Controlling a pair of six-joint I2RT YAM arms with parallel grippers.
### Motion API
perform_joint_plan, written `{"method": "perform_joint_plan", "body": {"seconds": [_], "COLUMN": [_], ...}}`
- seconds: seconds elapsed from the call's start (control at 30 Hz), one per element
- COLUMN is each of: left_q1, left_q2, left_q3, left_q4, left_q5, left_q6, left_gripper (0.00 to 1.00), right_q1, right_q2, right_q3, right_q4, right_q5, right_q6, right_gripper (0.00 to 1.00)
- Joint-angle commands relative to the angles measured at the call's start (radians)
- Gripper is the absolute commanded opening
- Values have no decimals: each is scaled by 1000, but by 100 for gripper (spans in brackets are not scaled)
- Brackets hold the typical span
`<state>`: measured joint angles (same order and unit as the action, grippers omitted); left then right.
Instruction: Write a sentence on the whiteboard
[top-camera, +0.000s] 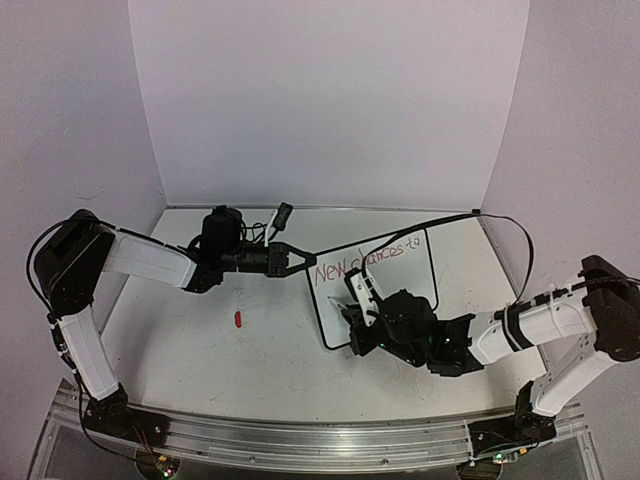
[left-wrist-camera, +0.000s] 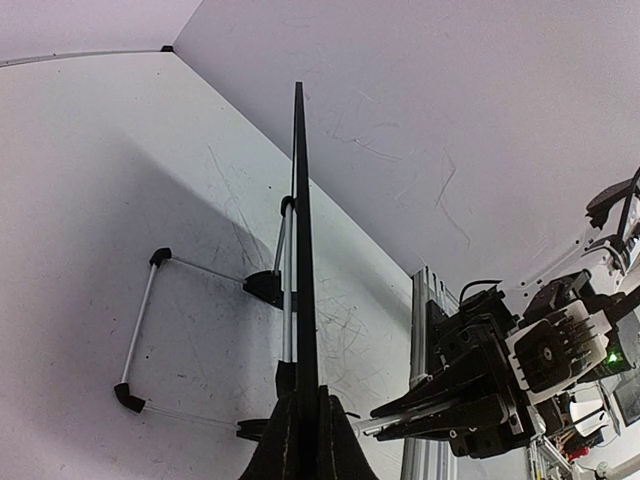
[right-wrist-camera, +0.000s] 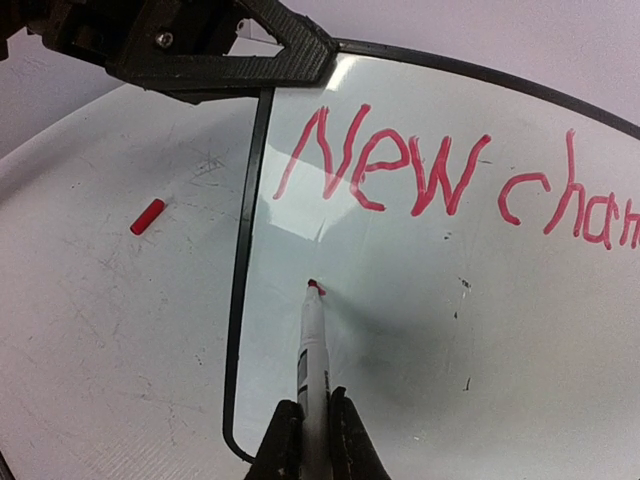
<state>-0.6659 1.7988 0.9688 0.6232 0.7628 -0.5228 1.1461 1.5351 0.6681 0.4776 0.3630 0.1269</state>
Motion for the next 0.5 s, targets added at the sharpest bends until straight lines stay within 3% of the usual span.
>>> {"method": "perform_joint_plan", "body": {"seconds": [0.0, 0.47], "left_q1": [-9, -9], "left_q2": [-19, -19], "left_q3": [11, 12], "left_q4": [-79, -79], "left_q5": [18, 20], "left_q6": [10, 14], "left_gripper": [0, 0], "right_q1": [0, 0], "right_q2": [14, 5], "right_q3": [45, 13], "right_q4": [21, 13], "right_q5": [18, -48], "right_q6": [-15, 8], "right_gripper": [0, 0]}}
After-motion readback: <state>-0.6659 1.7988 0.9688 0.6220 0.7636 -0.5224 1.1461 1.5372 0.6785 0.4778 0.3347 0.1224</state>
